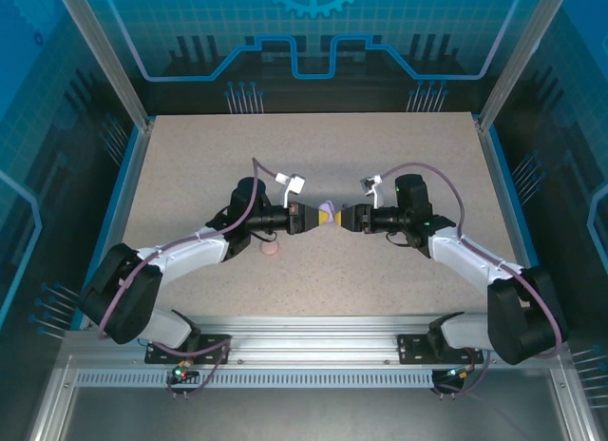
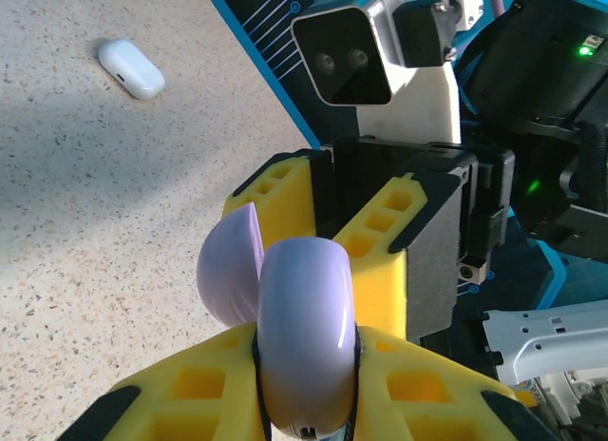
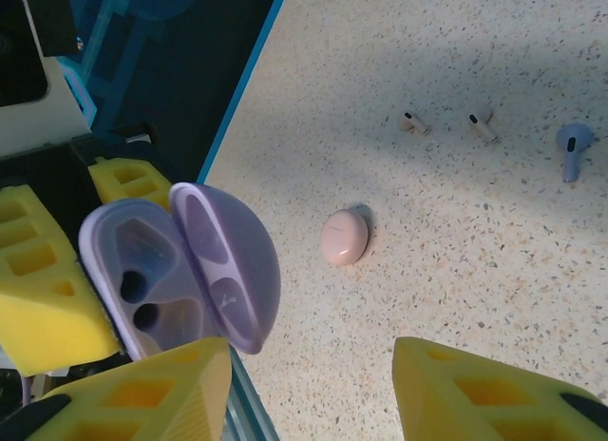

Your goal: Insert the wireless bluetooth earbuds into the charging case

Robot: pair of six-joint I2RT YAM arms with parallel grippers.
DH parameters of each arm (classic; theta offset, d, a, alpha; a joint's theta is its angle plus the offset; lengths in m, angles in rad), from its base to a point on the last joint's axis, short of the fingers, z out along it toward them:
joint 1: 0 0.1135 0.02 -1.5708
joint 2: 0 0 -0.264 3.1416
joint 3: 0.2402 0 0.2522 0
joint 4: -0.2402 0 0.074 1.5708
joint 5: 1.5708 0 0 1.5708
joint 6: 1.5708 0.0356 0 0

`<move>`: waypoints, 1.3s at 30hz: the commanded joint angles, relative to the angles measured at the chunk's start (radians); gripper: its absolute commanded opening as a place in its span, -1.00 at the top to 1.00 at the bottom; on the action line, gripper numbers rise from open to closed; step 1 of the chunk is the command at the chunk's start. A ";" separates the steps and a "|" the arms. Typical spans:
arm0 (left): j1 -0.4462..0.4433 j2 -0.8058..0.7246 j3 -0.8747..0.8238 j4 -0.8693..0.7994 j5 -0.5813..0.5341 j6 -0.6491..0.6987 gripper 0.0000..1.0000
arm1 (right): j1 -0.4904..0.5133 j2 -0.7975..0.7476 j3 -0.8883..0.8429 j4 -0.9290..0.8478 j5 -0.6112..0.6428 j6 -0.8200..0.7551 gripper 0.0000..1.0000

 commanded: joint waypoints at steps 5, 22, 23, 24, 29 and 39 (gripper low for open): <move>0.000 -0.010 0.034 0.028 0.041 -0.012 1.00 | 0.000 0.027 0.037 0.037 -0.023 0.006 0.07; -0.007 0.007 0.033 0.039 0.052 -0.018 1.00 | 0.002 0.055 0.065 0.042 -0.012 0.015 0.22; -0.006 0.009 0.034 0.040 0.050 -0.017 1.00 | 0.002 0.061 0.066 0.044 -0.016 0.016 0.25; -0.007 0.008 0.035 0.041 0.049 -0.018 1.00 | 0.003 0.064 0.067 0.044 -0.018 0.016 0.28; -0.011 0.015 0.041 0.039 0.055 -0.018 1.00 | 0.014 0.075 0.077 0.043 -0.024 0.013 0.41; -0.014 0.018 0.041 0.041 0.047 -0.018 1.00 | 0.037 0.097 0.108 0.034 -0.064 -0.003 0.88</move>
